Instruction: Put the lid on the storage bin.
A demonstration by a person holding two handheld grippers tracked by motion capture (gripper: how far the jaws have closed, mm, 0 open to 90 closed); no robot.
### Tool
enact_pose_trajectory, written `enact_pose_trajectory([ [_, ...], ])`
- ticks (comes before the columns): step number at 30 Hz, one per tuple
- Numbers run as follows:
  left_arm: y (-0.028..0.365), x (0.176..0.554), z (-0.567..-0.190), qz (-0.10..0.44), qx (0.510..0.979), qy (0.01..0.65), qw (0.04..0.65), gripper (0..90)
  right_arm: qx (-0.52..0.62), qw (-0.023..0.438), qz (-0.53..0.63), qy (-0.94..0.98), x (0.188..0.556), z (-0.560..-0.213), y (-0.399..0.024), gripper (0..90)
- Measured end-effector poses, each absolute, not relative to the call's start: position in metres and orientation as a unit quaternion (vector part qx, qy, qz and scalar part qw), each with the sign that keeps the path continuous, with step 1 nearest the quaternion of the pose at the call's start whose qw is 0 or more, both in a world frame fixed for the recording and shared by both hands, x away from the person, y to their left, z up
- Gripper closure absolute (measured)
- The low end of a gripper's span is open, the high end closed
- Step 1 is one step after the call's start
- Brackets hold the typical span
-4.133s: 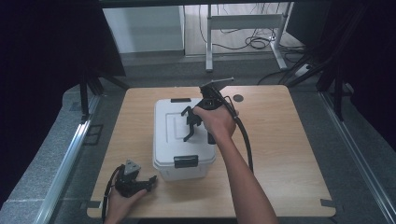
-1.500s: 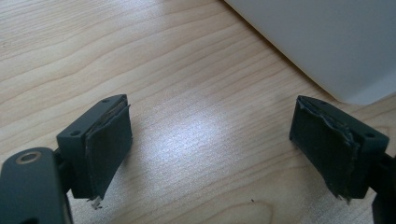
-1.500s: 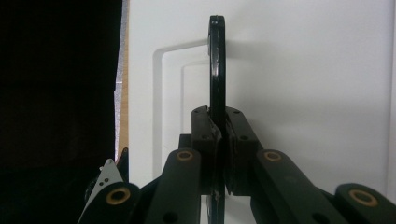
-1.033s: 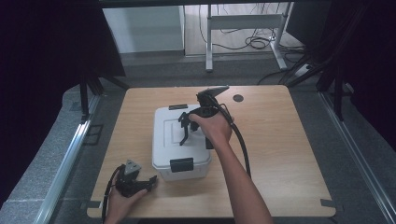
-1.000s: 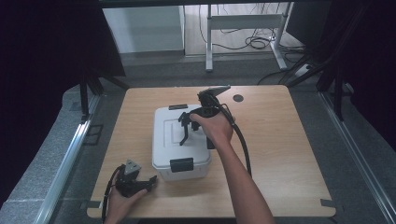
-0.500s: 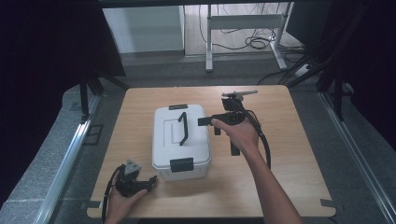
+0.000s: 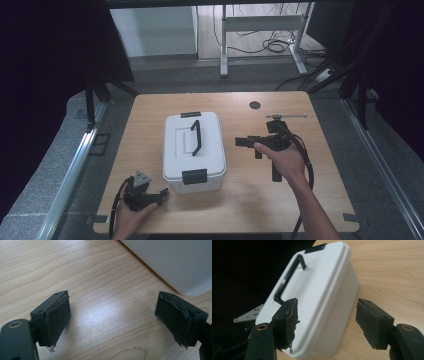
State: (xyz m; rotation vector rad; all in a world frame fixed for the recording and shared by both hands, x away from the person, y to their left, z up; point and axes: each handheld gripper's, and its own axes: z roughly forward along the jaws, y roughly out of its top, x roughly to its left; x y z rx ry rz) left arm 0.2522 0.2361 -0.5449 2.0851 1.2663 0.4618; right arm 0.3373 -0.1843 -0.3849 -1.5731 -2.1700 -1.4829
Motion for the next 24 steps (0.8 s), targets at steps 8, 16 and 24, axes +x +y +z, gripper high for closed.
enact_pose_trajectory([
  [8,0.236,0.252,-0.545,0.176,0.794,0.483,0.324,12.9,-0.524,0.016,-0.496,-0.692,0.312,-0.411,-0.231,33.4],
  [16,0.236,0.252,-0.545,0.177,0.794,0.483,0.324,12.9,-0.555,0.011,-0.48,-0.68,0.288,-0.445,-0.273,32.9],
  [24,0.236,0.252,-0.545,0.176,0.794,0.483,0.324,13.0,-0.574,0.022,-0.46,-0.677,0.278,-0.472,-0.287,32.8],
])
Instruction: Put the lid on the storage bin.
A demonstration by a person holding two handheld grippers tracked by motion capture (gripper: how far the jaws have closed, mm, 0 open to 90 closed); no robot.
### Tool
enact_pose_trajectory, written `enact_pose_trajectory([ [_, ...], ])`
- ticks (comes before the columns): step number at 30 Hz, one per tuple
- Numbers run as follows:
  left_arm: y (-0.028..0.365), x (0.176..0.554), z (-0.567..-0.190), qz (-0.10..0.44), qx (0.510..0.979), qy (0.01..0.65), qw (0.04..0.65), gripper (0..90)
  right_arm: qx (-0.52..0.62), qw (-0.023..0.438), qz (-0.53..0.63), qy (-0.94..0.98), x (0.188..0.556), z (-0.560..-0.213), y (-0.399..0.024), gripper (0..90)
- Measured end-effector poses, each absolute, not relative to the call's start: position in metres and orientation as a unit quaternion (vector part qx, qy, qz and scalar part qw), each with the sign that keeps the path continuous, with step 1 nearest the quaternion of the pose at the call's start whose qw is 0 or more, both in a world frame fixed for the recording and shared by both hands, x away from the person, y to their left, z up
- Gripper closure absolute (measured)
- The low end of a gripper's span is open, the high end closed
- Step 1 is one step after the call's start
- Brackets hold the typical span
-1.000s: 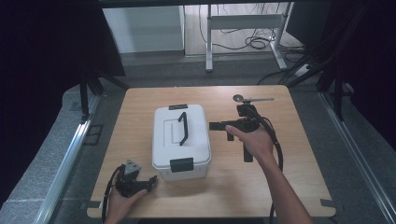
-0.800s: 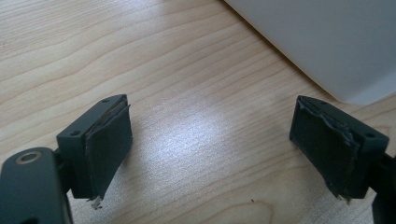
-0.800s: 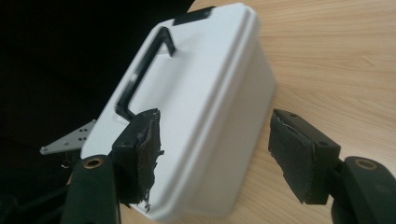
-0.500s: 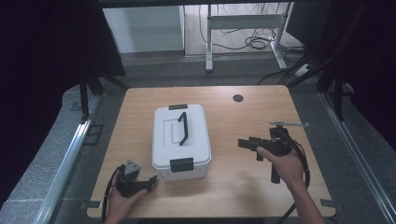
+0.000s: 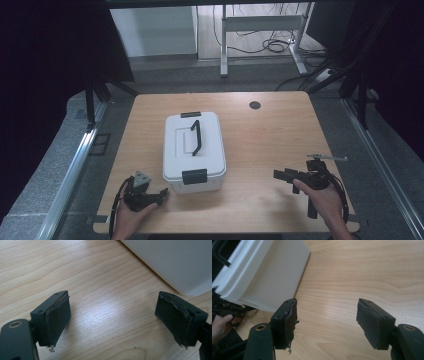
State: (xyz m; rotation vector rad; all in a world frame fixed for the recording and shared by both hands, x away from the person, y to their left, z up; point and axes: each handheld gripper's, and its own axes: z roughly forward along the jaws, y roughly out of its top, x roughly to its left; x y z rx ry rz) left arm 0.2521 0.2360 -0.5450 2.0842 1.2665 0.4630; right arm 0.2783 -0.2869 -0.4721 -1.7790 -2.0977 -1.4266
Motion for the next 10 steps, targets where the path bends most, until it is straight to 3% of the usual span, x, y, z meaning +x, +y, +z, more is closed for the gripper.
enact_pose_trajectory([
  [10,0.236,0.2521,-0.545,0.177,0.793,0.485,0.322,12.2,-0.577,0.026,-0.466,-0.67,0.2776,-0.4754,-0.2856,32.5],
])
